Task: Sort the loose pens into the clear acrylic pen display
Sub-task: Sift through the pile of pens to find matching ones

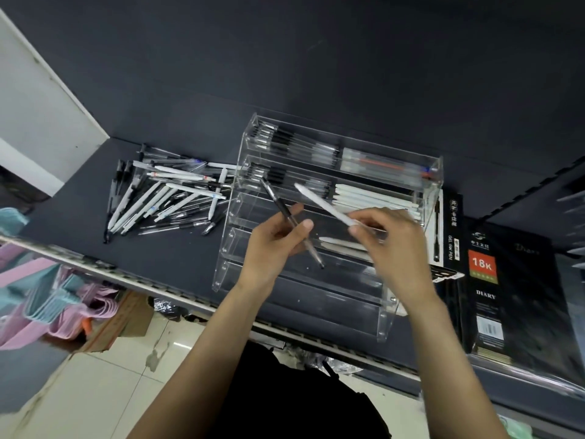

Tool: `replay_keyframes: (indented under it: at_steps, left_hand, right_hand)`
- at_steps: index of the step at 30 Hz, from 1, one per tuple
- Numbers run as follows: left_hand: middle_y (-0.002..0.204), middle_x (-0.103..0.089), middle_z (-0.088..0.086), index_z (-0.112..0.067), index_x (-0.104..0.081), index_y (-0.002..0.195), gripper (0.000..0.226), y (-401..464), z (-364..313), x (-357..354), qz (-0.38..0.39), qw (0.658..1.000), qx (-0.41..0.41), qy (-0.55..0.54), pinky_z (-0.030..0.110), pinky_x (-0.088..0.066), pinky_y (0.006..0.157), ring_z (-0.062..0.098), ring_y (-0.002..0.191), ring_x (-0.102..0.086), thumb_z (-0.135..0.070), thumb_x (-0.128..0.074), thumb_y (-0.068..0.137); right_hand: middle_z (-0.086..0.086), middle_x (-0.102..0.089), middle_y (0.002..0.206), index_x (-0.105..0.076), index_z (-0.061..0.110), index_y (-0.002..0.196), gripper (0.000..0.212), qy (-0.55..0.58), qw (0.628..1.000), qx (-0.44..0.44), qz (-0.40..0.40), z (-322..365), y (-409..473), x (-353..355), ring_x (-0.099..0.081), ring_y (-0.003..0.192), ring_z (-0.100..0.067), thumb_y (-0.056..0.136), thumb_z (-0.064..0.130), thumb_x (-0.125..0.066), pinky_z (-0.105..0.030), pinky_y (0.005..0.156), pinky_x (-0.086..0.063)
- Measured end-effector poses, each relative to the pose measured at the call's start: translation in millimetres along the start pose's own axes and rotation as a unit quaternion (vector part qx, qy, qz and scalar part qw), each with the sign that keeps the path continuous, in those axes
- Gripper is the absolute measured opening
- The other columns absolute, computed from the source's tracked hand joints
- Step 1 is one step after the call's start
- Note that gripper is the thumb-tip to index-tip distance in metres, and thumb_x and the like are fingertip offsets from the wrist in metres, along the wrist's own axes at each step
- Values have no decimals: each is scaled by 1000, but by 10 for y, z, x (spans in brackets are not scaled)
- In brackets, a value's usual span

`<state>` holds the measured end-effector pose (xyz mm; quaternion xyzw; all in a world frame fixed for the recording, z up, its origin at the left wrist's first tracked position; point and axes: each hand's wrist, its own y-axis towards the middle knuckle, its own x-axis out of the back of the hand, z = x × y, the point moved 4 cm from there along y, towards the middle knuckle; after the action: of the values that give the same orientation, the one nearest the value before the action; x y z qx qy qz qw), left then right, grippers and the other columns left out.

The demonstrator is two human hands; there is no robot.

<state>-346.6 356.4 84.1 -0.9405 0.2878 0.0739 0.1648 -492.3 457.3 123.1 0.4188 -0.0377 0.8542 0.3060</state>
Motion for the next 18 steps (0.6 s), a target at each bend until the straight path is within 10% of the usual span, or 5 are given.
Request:
replay_keyframes:
  at_steps: [6, 18]
  left_hand:
    - [87, -67, 11, -14, -46, 127, 53, -43, 155, 269, -75, 996, -20, 36, 24, -57, 67, 12, 80, -70, -7, -70, 81]
    - [79, -67, 2, -14, -51, 121, 33, -132, 285, 131, -43, 998, -8, -35, 25, -55, 72, 13, 80, -68, -1, -58, 91]
  right_hand:
    - [0, -70, 82, -73, 15, 85, 20, -212, 975, 52, -50, -345, -114, 48, -62, 83, -23, 69, 5, -80, -30, 74, -50]
    - [4, -59, 69, -68, 17, 76, 32, -484, 850, 146, 150, -380, -11, -176, -59, 52, -16, 55, -6, -75, -20, 40, -35]
